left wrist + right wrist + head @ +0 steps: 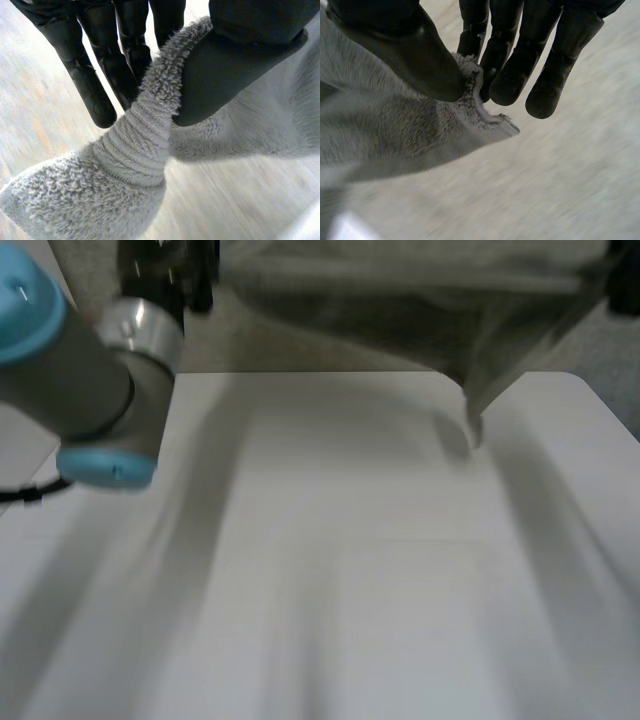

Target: Fold the laundry

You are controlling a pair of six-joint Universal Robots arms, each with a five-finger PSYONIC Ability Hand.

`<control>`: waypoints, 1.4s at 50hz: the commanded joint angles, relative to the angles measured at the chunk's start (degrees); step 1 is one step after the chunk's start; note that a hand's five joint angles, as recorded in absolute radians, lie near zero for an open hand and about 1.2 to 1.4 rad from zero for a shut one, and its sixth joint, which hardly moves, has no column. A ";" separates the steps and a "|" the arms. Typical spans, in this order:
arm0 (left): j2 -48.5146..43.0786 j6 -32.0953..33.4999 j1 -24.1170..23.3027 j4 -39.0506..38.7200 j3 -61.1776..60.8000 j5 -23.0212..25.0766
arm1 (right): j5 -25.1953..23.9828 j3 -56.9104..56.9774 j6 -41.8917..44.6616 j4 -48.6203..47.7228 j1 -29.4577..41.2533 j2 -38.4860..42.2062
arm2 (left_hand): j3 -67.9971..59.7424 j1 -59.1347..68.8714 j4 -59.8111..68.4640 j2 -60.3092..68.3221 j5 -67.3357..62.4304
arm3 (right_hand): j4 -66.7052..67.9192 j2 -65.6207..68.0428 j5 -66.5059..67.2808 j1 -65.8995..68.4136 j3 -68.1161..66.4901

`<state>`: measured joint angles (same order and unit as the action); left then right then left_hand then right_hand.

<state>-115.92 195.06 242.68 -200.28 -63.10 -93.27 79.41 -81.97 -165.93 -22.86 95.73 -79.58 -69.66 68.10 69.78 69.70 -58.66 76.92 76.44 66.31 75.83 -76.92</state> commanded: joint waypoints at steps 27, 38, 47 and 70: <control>2.61 9.82 1.75 -2.13 -39.02 4.59 | -8.92 -16.38 28.03 24.09 -1.25 10.15 | 12.52 -10.96 -12.64 -12.56 11.52 | 3.08 3.56 3.69 4.17 -3.08; 5.35 9.38 4.91 -2.22 -39.73 4.76 | -5.23 -16.82 27.76 21.28 -5.91 6.11 | -3.49 5.05 3.37 3.45 -4.49 | 3.08 3.56 3.69 4.17 -3.08; 3.33 9.38 5.18 -1.96 -41.31 5.20 | -5.50 -17.35 27.32 19.53 -6.96 6.98 | 56.08 -54.52 -56.20 -56.12 55.08 | 3.08 3.56 3.69 4.17 -3.08; -0.80 9.29 7.29 -2.22 -42.10 9.60 | -5.58 -18.84 27.32 15.30 -8.02 10.68 | 39.93 -38.37 -40.05 -39.97 38.94 | 3.08 3.56 3.69 4.17 -3.08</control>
<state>-114.54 204.34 249.82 -202.41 -105.89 -83.68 73.89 -100.44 -138.60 -7.23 87.95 -69.19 -25.25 25.27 25.20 25.21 -15.26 76.92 76.44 66.65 75.83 -76.93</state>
